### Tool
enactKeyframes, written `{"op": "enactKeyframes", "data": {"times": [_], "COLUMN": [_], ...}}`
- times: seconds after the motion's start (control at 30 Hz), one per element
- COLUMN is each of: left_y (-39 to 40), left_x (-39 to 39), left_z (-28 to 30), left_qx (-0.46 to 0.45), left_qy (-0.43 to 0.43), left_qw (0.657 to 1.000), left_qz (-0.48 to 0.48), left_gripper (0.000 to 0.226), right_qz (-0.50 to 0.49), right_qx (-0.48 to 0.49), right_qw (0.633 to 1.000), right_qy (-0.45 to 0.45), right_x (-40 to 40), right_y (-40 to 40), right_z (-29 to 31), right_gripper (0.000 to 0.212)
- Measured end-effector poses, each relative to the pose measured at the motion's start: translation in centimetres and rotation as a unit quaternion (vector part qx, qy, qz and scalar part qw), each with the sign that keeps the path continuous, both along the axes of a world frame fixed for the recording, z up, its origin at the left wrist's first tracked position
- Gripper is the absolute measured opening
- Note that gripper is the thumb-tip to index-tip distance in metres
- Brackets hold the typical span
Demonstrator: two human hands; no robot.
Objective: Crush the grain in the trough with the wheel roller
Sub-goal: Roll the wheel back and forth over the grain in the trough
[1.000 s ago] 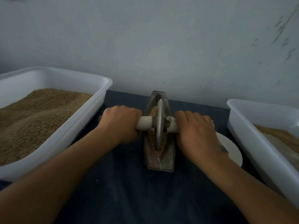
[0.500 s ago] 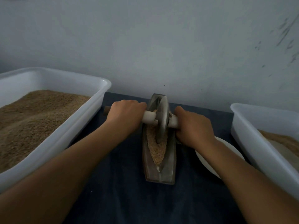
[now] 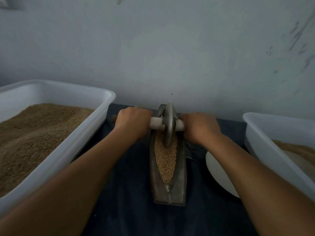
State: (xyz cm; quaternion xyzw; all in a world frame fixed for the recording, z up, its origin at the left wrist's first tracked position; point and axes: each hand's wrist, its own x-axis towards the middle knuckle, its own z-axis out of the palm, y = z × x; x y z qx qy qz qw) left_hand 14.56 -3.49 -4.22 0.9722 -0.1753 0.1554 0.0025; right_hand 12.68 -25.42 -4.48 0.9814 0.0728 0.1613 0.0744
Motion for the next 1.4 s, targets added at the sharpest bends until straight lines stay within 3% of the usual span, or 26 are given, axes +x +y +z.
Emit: {"op": "enactKeyframes", "data": {"times": [0.13,0.33,0.63,0.77,1.17,1.4], "left_y": [0.5,1.0,2.6,2.2,-0.4,-1.1], "left_x": [-1.7,-5.8,-10.6,-10.6,-2.9,0.4], "left_z": [-0.1,0.1,-1.2,-1.3,0.0,0.8], "left_qx": [0.023,0.037,0.007,0.008,0.012,0.000], "left_qy": [0.047,-0.011,-0.078,-0.100,-0.031,-0.011], "left_qw": [0.999,0.999,0.997,0.995,0.999,1.000], "left_qz": [0.014,-0.009,-0.018,-0.027,-0.004,0.007], "left_gripper": [0.029,0.032,0.051,0.045,0.043,0.035], "right_qz": [0.026,0.039,0.097,0.089,0.036,-0.030], "right_qx": [0.014,0.012,0.072,0.074,0.045,0.018], "right_qw": [0.996,0.986,0.976,0.975,0.997,0.997], "right_qy": [-0.082,-0.161,-0.183,-0.189,-0.054,0.074], "right_x": [-2.7,-8.2,-13.7,-13.4,-4.4,0.5], "right_y": [0.3,1.0,2.1,1.7,-0.4,-0.4], "right_z": [-0.9,-2.2,-1.4,-2.3,-1.8,0.3], "right_gripper": [0.021,0.030,0.024,0.031,0.029,0.023]}}
